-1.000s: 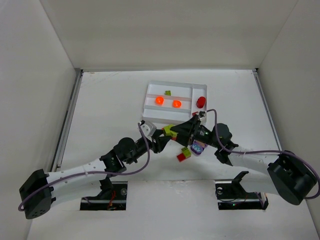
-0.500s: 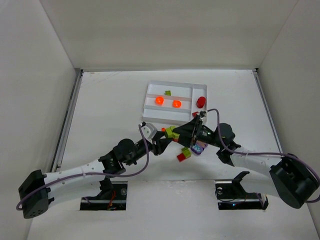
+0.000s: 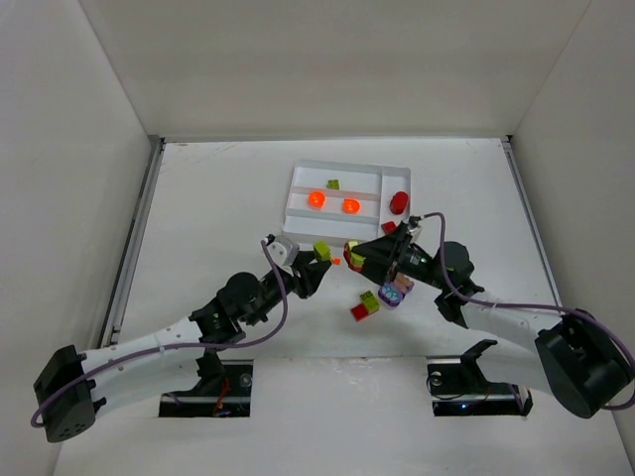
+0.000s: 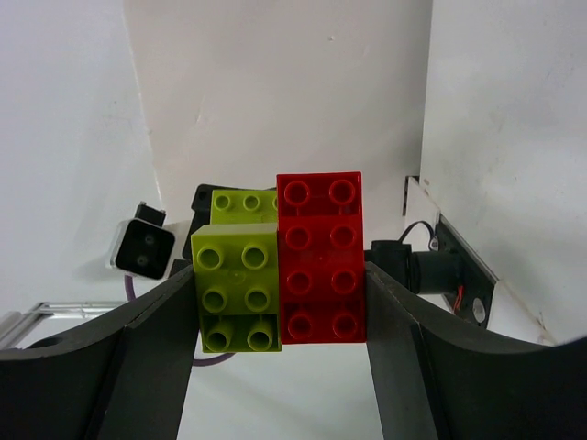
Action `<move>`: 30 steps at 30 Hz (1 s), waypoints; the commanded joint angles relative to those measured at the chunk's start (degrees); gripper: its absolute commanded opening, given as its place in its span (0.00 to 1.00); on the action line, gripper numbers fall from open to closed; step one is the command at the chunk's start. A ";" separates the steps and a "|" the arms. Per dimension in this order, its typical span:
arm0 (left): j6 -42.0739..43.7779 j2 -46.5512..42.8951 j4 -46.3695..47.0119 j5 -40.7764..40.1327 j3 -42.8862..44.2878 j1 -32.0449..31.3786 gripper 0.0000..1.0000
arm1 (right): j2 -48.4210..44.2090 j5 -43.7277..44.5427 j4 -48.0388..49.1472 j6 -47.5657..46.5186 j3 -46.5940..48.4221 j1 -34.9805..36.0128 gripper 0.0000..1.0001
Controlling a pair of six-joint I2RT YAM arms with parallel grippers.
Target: Sort the legos into containers by color
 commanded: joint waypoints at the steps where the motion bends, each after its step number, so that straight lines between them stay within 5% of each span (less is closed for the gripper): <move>1: -1.49 0.39 1.99 -3.07 3.55 1.63 0.17 | 0.58 -0.18 3.12 -1.45 0.02 -0.53 0.52; 9: -15.02 16.72 -3.89 -4.40 16.01 12.17 0.19 | 4.09 3.15 -1.18 -9.79 0.28 -1.67 0.52; 18: -30.23 43.53 -12.07 8.87 39.47 26.06 0.19 | 4.98 9.13 -11.11 -23.41 2.31 -4.56 0.52; 30: -33.05 73.33 -28.15 9.06 72.35 32.92 0.22 | -0.38 11.86 -17.62 -32.12 2.92 -7.38 0.52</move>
